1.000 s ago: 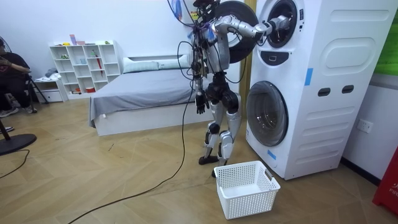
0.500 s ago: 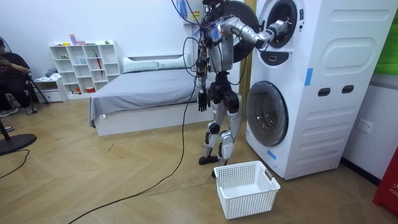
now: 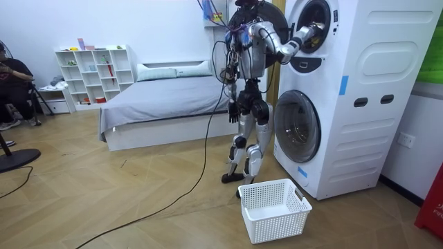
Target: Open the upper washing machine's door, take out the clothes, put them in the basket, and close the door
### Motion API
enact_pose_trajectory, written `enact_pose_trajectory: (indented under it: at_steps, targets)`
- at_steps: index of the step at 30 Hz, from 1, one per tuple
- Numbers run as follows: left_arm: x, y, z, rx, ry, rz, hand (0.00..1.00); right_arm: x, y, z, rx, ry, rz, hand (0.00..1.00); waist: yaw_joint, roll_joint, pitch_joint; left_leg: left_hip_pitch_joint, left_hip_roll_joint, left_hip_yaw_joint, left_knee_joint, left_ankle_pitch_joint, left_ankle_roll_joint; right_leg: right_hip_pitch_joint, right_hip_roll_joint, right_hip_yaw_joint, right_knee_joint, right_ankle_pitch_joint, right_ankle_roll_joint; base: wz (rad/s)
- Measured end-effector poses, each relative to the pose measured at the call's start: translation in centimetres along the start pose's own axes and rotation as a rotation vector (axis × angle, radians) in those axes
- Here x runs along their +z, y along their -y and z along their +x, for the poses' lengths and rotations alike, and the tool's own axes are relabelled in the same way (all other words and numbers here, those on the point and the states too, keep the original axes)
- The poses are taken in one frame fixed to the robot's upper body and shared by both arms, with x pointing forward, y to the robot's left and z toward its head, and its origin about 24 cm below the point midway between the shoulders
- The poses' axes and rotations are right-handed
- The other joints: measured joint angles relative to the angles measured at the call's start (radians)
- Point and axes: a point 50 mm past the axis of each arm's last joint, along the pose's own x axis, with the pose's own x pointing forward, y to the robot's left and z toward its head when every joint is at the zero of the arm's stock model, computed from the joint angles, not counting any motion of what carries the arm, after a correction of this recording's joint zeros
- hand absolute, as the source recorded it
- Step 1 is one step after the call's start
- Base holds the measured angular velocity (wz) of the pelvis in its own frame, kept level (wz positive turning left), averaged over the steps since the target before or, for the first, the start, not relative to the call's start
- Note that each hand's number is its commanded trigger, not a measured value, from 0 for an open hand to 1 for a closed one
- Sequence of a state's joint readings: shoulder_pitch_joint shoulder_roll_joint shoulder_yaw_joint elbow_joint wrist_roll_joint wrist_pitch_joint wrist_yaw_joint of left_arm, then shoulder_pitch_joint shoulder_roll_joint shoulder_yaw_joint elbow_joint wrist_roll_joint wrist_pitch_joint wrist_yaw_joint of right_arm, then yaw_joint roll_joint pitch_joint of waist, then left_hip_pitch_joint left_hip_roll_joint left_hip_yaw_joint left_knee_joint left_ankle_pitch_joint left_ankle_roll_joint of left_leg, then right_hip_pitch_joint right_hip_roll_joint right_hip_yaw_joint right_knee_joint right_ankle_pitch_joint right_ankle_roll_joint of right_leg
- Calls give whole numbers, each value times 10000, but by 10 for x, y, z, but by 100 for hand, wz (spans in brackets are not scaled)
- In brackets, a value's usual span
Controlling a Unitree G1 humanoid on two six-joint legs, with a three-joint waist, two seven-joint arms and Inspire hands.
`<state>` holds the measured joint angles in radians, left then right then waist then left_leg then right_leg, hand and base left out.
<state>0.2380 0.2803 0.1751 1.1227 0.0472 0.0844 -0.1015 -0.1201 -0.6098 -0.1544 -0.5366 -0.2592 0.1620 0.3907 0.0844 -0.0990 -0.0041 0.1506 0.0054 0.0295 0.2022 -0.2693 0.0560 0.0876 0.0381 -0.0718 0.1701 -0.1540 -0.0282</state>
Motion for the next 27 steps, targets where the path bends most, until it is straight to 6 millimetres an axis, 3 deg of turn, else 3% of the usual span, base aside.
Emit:
enact_pose_trajectory:
  at_steps: [6, 9, 10, 16, 20, 21, 23, 24, 25, 26, 27]
  targets:
    - [-21, -4, -3, 212, -433, -456, 0, 13, -1, -14, -50, 1115, 904, 100, -554, 50, 10, 98, 57, 267, -52, 0, 0, -10, 38, 434, -29, 0, -1, -26]
    - [-22, 0, -3, 142, -357, -475, 0, 18, 0, -16, -77, 1627, 900, 100, -881, 83, 13, 100, 76, 498, -58, -1, -1, -17, 52, 540, -15, 1, -1, -3]
    - [-22, 1, -3, 142, -287, -483, 0, 17, -1, -20, -78, 1676, 944, 100, -876, 77, 5, 133, 82, 614, -56, -1, -1, -16, 69, 728, -14, 1, -1, -7]
    - [-34, 2, -5, 185, -556, -587, 0, 17, 2, -32, -241, 2143, 1947, 100, -1067, 191, -43, 352, 105, 652, -46, 0, -1, -29, 165, 967, 107, 10, -16, -8]
    - [-32, 0, -5, 262, -418, -744, 0, 18, 3, -38, -297, 2280, 2134, 100, -1090, 247, -78, 387, 145, 798, 15, 1, -4, -8, 144, 1032, 303, 17, -27, -4]
    - [-31, 0, -5, 263, -382, -759, 0, 18, 3, -38, -284, 2260, 2146, 100, -1091, 298, -52, 435, 189, 785, 112, 5, -9, -105, 177, 1040, 613, 16, -27, -4]
    - [-31, 0, -5, 280, -360, -787, 0, 18, 2, -40, -272, 2198, 2167, 100, -1090, 404, -74, 558, 275, 660, 62, 6, -12, -515, 451, 1098, 1044, -256, 49, -8]
    - [-28, -4, -5, 399, -197, -912, 0, 22, 3, -41, -339, 2359, 2108, 100, -1004, 323, -62, 520, 242, 657, 38, -20, -55, -859, 721, 1416, 230, 29, -96, -21]
    - [-31, -4, -5, 493, -221, -1046, 0, 24, 3, -43, -321, 2525, 2105, 100, -1082, 348, -53, 521, 290, 660, 55, -137, -239, -1183, 811, 1204, -58, 694, -307, -15]
    - [-33, -2, -6, 485, -297, -1096, 0, 24, 2, -44, -295, 2519, 2158, 100, -1153, 417, -110, 515, 382, 708, 48, -178, -328, -1115, 846, 1178, -17, 808, -379, 22]
    - [-35, -1, -6, 454, -342, -1126, 0, 26, 1, -45, -273, 2592, 2160, 100, -1333, 417, -75, 493, 455, 848, 104, -191, -445, -985, 836, 1258, -10, 828, -404, 47]
